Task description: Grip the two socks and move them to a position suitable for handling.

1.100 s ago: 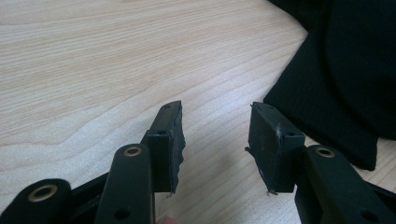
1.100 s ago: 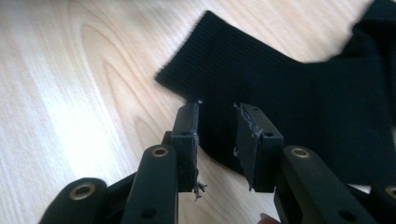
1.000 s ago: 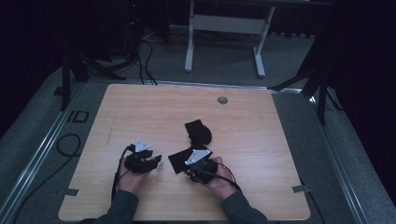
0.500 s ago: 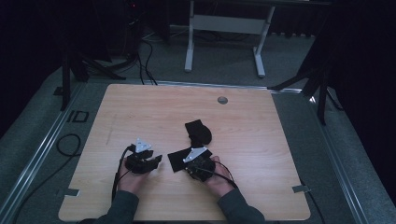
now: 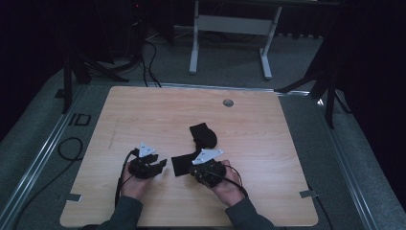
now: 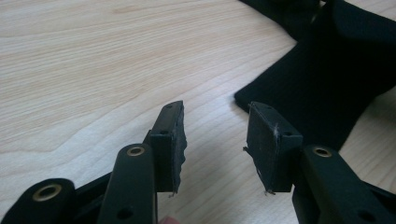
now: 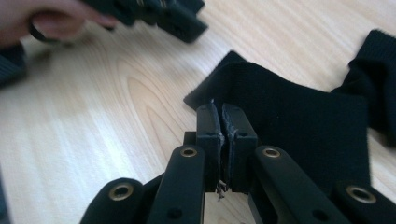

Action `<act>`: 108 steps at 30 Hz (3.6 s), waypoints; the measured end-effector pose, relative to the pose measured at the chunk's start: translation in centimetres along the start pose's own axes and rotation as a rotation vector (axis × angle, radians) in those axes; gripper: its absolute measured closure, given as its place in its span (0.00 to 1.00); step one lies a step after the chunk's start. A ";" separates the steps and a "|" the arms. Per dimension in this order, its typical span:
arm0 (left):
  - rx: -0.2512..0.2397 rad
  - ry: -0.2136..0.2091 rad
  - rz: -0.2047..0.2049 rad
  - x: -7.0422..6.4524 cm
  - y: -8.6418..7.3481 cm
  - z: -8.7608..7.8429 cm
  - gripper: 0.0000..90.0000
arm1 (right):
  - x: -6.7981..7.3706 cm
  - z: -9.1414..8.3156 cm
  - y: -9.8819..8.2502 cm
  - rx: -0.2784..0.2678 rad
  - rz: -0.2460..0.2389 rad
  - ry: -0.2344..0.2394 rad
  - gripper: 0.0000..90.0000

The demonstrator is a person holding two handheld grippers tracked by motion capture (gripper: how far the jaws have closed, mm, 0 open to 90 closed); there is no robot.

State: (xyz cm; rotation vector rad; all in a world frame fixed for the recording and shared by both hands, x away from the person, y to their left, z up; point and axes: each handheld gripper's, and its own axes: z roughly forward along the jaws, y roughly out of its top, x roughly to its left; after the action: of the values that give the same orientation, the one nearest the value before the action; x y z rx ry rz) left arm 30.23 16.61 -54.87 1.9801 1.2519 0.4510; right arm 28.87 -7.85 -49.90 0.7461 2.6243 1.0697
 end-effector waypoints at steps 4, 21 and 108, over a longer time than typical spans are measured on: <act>0.000 -0.023 0.026 -0.7 0.1 0.2 0.65 | -0.1 -1.2 0.3 -0.040 0.016 -0.003 0.96; 0.038 -0.130 0.159 -6.2 0.0 2.6 0.88 | -0.8 -3.2 0.5 -0.119 0.081 0.003 0.96; 0.037 -0.039 0.065 -2.0 -0.3 0.6 0.78 | -10.8 -3.3 -8.0 0.144 0.060 -0.288 0.98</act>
State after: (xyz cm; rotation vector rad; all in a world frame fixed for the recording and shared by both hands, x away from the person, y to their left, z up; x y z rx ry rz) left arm 29.52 14.71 -55.29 2.0557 1.1828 0.4217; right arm 33.85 -20.40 -53.15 0.9381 2.4618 0.7292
